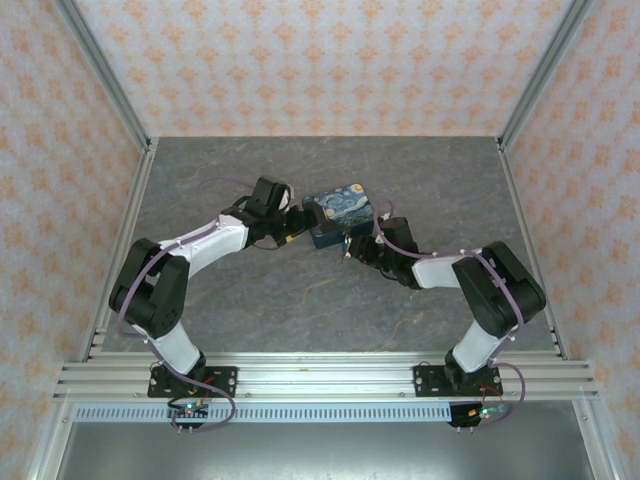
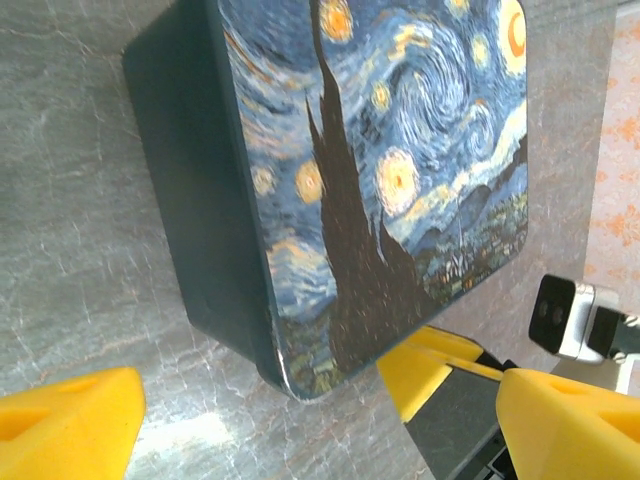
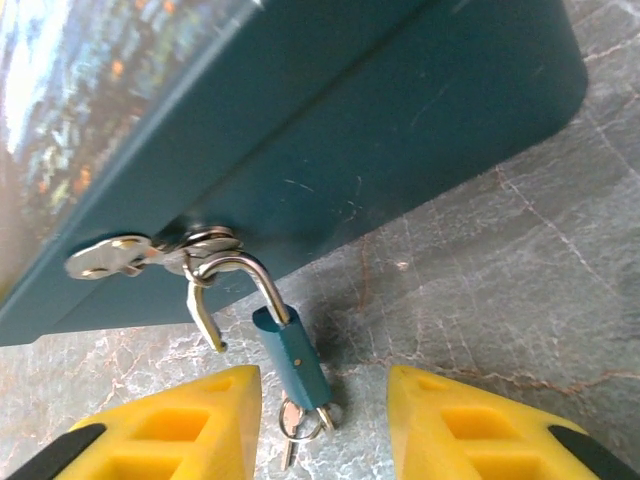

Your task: Unlock the padlock with the key

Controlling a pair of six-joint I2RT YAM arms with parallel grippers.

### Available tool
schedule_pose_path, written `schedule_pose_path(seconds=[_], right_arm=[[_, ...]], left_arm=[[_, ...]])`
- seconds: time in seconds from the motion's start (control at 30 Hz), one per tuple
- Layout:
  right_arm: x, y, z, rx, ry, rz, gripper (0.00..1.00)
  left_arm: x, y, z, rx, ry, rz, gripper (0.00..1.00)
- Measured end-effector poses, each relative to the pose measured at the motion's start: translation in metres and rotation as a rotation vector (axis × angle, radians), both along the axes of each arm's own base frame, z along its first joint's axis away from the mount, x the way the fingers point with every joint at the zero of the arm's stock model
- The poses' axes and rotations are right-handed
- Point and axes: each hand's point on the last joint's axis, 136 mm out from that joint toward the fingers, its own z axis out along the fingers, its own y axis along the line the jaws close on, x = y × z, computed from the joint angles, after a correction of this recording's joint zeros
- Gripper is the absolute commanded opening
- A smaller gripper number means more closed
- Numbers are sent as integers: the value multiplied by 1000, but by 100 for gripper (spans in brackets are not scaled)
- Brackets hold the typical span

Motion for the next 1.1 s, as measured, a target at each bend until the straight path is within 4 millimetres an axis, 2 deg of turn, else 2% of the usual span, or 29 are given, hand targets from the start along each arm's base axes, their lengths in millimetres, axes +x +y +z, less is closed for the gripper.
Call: schedule_pose_path(seconds=[0.37, 0.8, 0.97, 1.1], right_arm=[[3, 5, -5, 5, 4, 16, 33], [8, 22, -6, 8, -14, 55, 26], [9, 26, -4, 27, -20, 56, 35], [8, 28, -2, 51, -27, 46, 35]], left_arm=[[7, -1, -3, -4, 4, -11, 91], [13, 0, -7, -3, 14, -7, 91], [16, 4, -7, -2, 16, 3, 91], [16, 4, -7, 1, 14, 0, 91]])
